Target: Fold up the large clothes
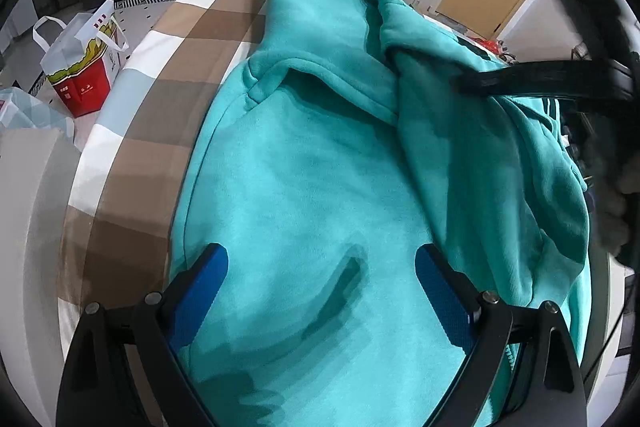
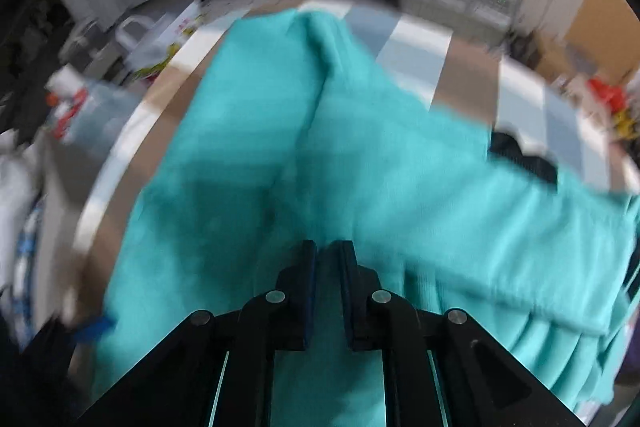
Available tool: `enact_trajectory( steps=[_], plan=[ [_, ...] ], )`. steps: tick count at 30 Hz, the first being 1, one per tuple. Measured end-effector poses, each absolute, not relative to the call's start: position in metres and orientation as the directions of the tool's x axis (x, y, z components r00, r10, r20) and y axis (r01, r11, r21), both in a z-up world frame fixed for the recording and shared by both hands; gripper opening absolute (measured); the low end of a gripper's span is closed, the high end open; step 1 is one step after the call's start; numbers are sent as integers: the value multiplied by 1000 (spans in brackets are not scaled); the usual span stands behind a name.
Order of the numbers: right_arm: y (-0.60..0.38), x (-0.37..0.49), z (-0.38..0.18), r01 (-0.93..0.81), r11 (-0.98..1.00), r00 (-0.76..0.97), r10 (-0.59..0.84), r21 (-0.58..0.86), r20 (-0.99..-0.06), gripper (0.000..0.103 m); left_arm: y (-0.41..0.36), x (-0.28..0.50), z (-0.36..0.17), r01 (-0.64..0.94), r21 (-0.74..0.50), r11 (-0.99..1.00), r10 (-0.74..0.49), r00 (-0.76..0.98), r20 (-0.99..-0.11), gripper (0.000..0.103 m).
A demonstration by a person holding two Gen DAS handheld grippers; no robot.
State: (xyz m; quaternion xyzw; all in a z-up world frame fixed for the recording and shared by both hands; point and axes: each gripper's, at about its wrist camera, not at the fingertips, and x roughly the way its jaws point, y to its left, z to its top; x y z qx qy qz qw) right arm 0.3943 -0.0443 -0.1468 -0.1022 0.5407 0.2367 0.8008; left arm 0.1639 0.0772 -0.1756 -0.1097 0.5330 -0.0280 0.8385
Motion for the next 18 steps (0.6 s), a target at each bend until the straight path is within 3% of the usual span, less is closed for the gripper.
enact_trajectory(
  steps=[1,3,5,7,11,13,17,18],
  plan=[
    [-66,391,-132,-498,862,347,295,92,-890,11,74,163,-175,-67,-218,974,-168,431,-887,93],
    [-94,388,-110,-449,893,460,264,34,-848,34,68,163,-175,-51,-217,975,-175,429,-886,93],
    [-138,394,-90,-311,949,596,146,-59,-790,47,64,162,-173,-38,-209,977,-172,434,-884,93],
    [-181,405,-87,-193,981,627,108,-20,-771,45,60,162,-170,-27,-197,980,-164,450,-878,93],
    [-227,428,-131,-35,992,536,-81,-117,-840,45,56,164,-164,-24,-191,981,-155,490,-858,93],
    [-246,423,-163,-26,999,493,-28,-47,-870,44,56,167,-164,-29,-216,976,-173,500,-849,93],
    [-254,411,-154,-40,999,472,-3,-25,-882,43,47,173,-163,-10,-248,969,-208,511,-834,93],
    [-252,407,-144,-42,998,476,-18,-44,-879,35,43,174,-161,1,-252,968,-216,517,-828,93]
  ],
)
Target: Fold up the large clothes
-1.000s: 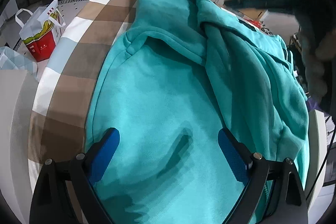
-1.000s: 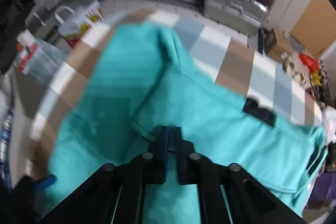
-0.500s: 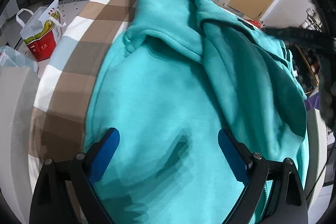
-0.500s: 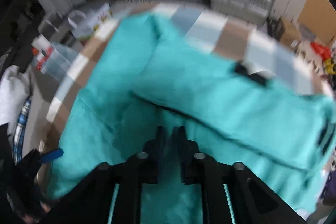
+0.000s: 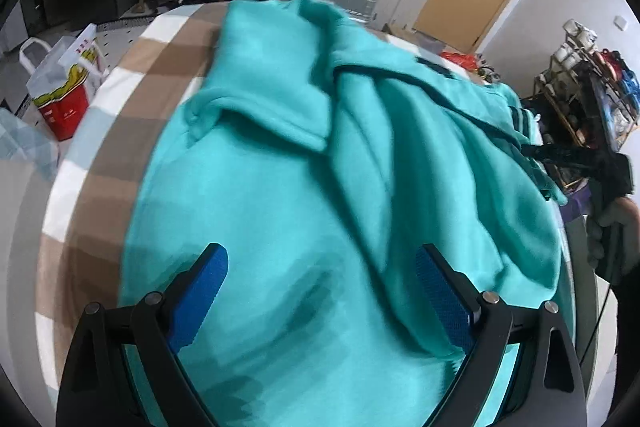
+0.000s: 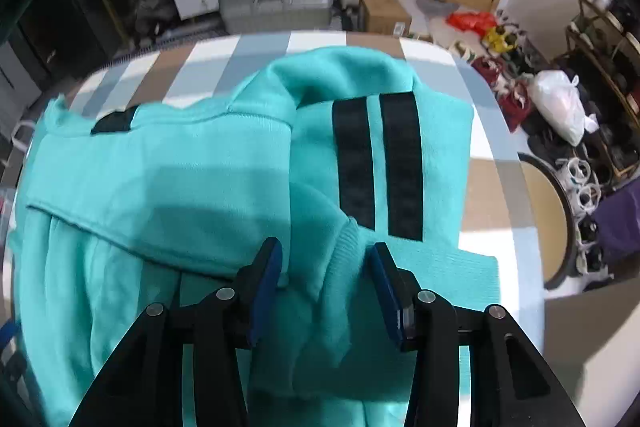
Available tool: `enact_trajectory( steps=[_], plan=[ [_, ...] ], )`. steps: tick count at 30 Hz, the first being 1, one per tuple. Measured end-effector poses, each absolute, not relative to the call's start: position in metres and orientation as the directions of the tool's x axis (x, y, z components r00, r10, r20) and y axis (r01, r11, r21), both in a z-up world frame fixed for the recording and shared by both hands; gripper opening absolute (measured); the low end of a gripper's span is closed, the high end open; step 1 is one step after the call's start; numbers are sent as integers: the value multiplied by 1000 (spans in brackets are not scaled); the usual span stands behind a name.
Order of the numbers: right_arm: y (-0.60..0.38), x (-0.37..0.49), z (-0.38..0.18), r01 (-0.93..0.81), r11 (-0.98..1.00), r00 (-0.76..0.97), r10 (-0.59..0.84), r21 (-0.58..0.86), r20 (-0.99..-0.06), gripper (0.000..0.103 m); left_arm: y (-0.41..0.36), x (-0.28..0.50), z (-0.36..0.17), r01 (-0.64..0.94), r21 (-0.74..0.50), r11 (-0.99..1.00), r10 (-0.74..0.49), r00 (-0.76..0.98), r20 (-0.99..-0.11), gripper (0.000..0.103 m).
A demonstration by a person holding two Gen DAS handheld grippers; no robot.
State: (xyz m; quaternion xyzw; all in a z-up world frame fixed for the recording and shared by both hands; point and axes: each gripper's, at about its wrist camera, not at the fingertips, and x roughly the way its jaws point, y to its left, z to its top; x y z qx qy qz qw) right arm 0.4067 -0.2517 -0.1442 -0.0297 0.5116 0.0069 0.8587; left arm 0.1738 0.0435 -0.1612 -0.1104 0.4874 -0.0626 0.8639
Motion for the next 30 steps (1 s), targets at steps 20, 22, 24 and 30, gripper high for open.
enact_trajectory(
  steps=[20,22,24,30],
  plan=[
    [-198,336,-135,-290,957,563,158,-15,-811,30,-20,180,-190,116,-36,993,-85,447,-890,94],
    [-217,358,-115,-208,978,624,126,-8,-771,39,-14,185,-192,110,-81,991,-121,426,-897,94],
    [-232,389,-101,-148,989,649,109,15,-753,45,-10,187,-194,103,-119,987,-151,407,-901,94],
    [-235,490,-105,-48,999,614,17,-16,-789,45,-11,187,-194,150,-100,984,-154,418,-895,94]
  ],
)
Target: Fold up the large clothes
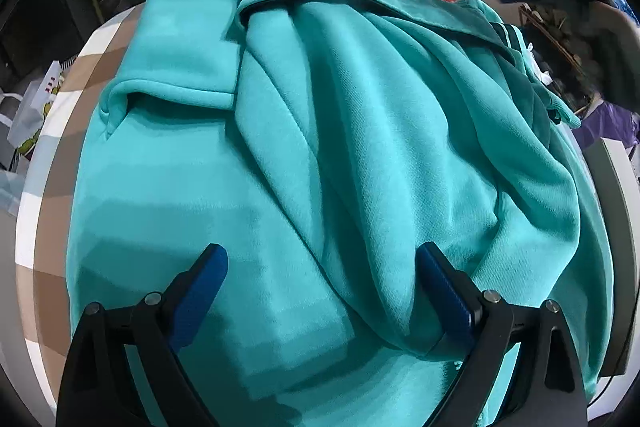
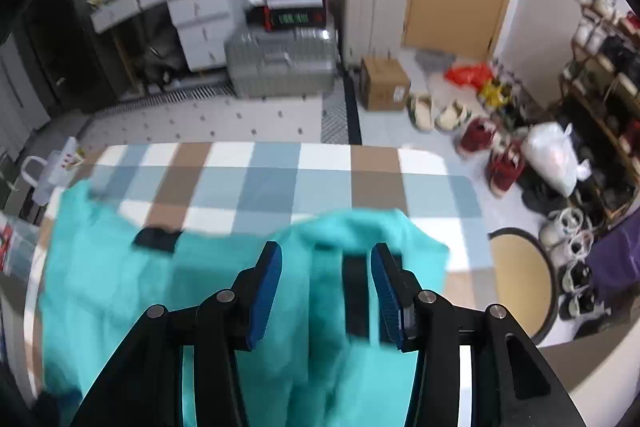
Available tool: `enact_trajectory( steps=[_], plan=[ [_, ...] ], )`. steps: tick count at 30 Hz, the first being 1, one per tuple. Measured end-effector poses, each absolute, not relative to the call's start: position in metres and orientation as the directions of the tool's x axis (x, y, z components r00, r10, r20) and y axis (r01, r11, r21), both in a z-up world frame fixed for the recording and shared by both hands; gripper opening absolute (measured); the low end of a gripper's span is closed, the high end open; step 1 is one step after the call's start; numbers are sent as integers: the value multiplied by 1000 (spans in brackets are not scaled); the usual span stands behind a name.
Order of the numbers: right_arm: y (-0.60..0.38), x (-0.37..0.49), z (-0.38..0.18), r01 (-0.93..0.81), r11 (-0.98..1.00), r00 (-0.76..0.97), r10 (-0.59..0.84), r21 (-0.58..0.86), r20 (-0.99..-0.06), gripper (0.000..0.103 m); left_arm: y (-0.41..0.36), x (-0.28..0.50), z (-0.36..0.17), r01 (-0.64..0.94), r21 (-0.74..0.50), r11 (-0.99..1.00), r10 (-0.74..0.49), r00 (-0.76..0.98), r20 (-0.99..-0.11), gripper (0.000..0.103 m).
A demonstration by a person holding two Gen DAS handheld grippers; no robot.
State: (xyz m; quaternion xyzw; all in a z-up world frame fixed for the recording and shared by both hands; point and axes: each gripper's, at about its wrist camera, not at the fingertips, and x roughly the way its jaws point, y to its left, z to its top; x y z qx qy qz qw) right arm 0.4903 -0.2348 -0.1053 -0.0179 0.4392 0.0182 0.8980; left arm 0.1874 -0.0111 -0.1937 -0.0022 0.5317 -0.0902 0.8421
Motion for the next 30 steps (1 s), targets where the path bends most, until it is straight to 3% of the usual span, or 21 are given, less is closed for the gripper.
enact_trajectory(
  steps=[2,5,12,14,17,21,24,27,29,30],
  plan=[
    [-223,506,-123,-55,993,597,-54,-108,-801,45,-11,188,-193,161,-99,982,-159,420,-893,94],
    [-232,510,-173,-62,993,439,-67,-105,-896,43,-9,186,-194,170,-113,979,-175,413,-894,94],
    [-261,470,-155,24,1000,489,-21,-10,-872,44,2,182,-186,140,-126,982,-173,403,-899,94],
    [-258,457,-128,42,993,557,65,106,-828,46,11,178,-180,122,-145,982,-183,413,-892,94],
    [-200,456,-101,-113,966,559,255,232,-789,46,26,170,-168,105,-157,982,-188,449,-874,94],
    [-101,455,-91,-305,936,570,326,175,-754,57,55,162,-159,44,-162,986,-163,481,-862,94],
    [-40,470,-103,-325,934,558,319,152,-766,55,87,162,-156,-32,-205,978,-161,500,-851,94],
    [0,490,-129,-261,965,557,170,23,-813,56,107,167,-159,-104,-255,961,-172,499,-849,93],
    [11,500,-166,-284,959,415,106,-19,-904,55,106,170,-161,-130,-281,951,-182,500,-847,93],
    [21,488,-173,-333,935,468,53,-120,-882,54,106,172,-160,-127,-268,955,-170,507,-845,93]
  ],
)
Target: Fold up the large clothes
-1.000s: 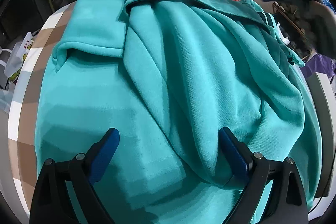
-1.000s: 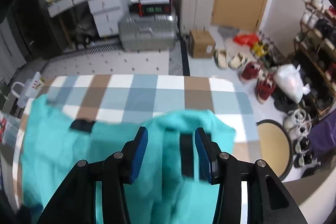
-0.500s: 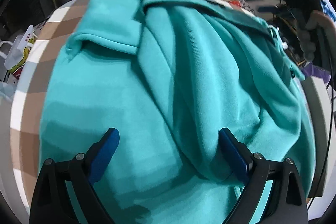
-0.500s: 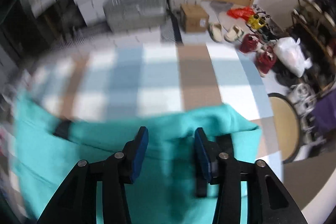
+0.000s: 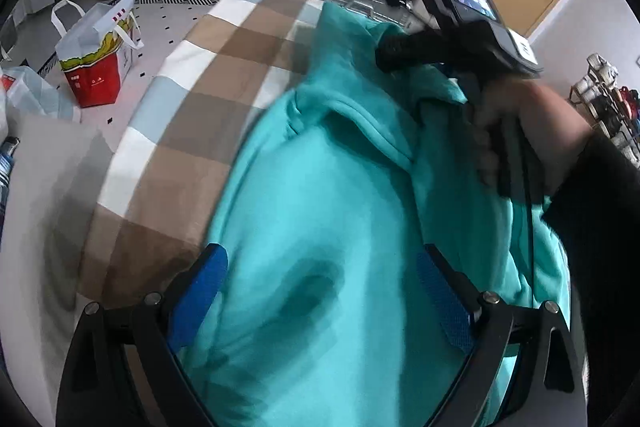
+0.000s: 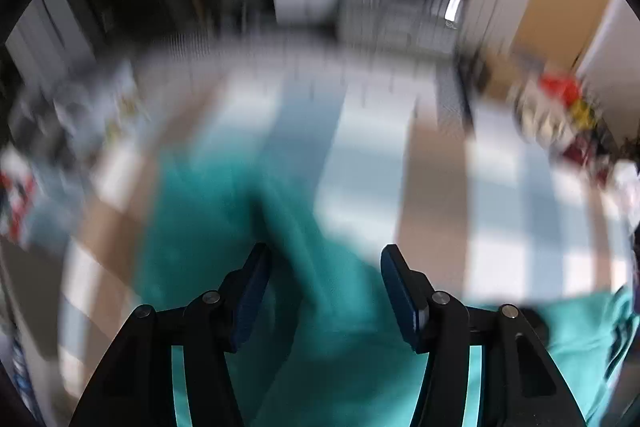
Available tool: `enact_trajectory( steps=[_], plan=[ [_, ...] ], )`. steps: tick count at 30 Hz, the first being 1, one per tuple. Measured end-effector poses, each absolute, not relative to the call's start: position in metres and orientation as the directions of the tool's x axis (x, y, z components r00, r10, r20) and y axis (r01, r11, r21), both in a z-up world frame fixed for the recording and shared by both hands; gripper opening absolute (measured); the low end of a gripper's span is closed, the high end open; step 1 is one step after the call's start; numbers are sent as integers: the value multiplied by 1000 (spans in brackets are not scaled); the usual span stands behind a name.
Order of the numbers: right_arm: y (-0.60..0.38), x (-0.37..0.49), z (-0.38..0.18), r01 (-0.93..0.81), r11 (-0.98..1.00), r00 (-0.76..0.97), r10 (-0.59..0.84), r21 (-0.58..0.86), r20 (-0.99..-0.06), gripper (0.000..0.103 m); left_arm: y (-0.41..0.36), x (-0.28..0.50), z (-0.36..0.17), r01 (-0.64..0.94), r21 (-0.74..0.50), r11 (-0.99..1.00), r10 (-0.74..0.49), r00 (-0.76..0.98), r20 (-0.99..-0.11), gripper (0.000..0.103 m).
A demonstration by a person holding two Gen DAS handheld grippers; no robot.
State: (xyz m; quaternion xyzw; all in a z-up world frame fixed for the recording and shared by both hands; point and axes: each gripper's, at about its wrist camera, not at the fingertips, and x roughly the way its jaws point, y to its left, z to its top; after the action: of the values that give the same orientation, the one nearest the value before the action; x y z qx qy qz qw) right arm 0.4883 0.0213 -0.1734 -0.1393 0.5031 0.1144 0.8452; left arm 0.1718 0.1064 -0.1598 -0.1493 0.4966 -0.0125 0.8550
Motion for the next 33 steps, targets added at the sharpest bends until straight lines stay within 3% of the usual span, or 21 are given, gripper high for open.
enact_trajectory(
  steps=[2,5,10,14,19,23,26,29,33],
  plan=[
    [26,475,-168,-379,906,485,19,-191,-874,53,101,175,-159,-121,-233,965,-138,520,-843,93],
    [-8,441,-129,-374,922,541,125,-105,-832,46,101,172,-157,-110,-232,966,-141,530,-836,93],
    [-125,315,-66,-341,925,612,355,169,-707,59,96,166,-155,-64,-184,981,-121,537,-835,93],
    [-200,185,-58,-344,879,667,477,331,-573,79,80,142,-140,39,-122,992,-123,570,-813,93],
    [-236,59,-68,-318,855,783,481,411,-394,92,77,86,-117,114,-171,979,-205,589,-782,93],
    [-236,6,-88,-259,887,836,405,383,-371,100,85,31,-111,96,-128,987,-161,579,-800,93],
    [-245,-10,-102,-212,910,862,346,356,-372,100,99,1,-122,64,-110,992,-127,540,-832,93],
    [-264,-18,-118,-145,894,863,324,424,-388,100,111,-22,-145,37,-105,994,-110,492,-863,93],
    [-283,-35,-107,-197,878,903,335,435,-267,103,115,-36,-174,7,-147,989,-137,416,-899,93]
  ],
)
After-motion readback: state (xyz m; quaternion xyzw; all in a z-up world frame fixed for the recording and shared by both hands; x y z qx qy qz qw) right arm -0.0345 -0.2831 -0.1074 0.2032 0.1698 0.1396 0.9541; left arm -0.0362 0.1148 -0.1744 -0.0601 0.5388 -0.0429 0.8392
